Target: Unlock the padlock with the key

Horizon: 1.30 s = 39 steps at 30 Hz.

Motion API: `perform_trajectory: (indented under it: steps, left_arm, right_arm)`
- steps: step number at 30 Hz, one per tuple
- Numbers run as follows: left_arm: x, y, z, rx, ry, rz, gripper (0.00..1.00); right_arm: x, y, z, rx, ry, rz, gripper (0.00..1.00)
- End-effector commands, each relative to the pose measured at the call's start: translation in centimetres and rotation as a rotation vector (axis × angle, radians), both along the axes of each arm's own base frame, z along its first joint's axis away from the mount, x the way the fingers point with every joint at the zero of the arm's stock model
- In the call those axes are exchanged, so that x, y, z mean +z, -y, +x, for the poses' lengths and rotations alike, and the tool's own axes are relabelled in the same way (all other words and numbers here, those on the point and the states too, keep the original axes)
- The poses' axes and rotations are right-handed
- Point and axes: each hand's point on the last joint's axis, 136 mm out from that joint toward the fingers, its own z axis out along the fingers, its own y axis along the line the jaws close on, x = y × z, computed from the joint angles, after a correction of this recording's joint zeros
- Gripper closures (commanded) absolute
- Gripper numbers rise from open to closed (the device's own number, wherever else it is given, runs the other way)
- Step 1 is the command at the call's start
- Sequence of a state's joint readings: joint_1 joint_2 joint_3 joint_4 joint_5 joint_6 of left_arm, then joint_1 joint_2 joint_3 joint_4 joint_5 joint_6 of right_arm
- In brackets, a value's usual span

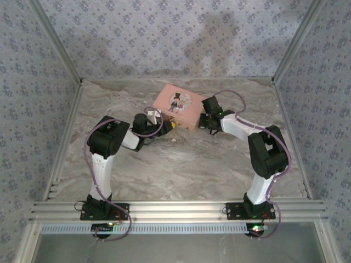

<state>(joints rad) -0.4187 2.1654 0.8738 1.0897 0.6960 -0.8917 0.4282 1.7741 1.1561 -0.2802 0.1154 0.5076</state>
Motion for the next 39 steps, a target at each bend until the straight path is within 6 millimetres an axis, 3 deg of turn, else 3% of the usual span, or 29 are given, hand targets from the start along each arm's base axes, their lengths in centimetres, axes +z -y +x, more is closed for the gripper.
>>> perform_trajectory:
  steps: [1,12,18,25,34,39]
  left_arm:
    - [0.4,0.2,0.4,-0.021,0.007,-0.010,0.79]
    - [1.1,0.4,0.7,-0.021,-0.001,-0.031,0.89]
    - [1.9,0.4,0.3,-0.020,-0.035,-0.052,0.94]
    - [3.1,0.8,-0.3,-0.021,-0.069,-0.050,0.99]
    - [3.8,4.0,-2.8,-0.050,-0.101,-0.066,1.00]
    - [3.7,5.4,-3.8,-0.040,-0.135,-0.092,1.00]
  right_arm:
    - [0.3,-0.2,-0.5,0.012,0.003,-0.001,1.00]
    - [0.2,0.3,-1.3,0.007,0.002,-0.001,1.00]
    - [2.0,0.3,-2.9,0.045,0.045,0.091,1.00]
    - [6.5,0.0,-5.3,0.168,0.153,0.289,1.00]
    - [11.2,0.6,-7.6,0.284,0.243,0.496,1.00]
    - [14.1,-0.4,-9.4,0.414,0.278,0.644,1.00]
